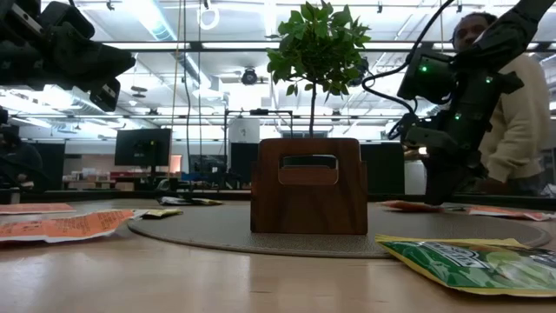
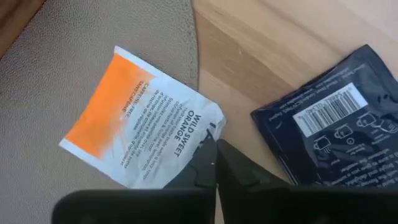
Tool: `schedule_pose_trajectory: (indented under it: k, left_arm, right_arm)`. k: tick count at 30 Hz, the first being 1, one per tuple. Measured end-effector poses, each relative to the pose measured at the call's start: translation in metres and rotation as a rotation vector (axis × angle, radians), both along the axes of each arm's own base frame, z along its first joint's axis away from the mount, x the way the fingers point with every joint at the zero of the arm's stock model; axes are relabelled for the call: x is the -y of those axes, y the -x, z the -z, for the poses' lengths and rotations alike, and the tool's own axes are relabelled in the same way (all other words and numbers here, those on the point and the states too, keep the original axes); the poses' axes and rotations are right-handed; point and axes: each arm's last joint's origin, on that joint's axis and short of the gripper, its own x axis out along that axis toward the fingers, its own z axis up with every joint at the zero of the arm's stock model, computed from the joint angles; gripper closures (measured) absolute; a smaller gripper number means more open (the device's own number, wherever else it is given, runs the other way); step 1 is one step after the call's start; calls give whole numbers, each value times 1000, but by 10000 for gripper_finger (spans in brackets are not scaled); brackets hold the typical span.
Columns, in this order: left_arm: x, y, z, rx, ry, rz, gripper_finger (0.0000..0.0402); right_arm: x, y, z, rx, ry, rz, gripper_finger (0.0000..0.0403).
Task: Pick & Place Tea
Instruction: Put the orange tea bag into the top compartment of the top section wooden organizer
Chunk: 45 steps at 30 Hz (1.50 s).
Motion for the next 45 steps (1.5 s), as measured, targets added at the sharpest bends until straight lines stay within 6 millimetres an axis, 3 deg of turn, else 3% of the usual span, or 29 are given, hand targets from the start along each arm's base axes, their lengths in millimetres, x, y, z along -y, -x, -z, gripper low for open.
schedule_pose_trajectory:
  k: [4,11,30,40,45]
  left_arm:
    - [0,0,0,3,5,0,356]
    - [-1,1,-7,74,41,-21,356]
    - [-4,-9,-10,88,158,-132,353]
    - [-3,-29,-5,27,197,-145,269]
    - [-2,-48,-16,-31,194,-150,240]
  right_arm:
    - [0,0,-7,9,12,-19,400]
    - [0,-12,-39,25,82,-104,401]
    - [-24,-42,-109,101,222,-281,403]
    - [-31,-52,-125,192,285,-371,403]
    - [-36,-56,-135,238,301,-418,403]
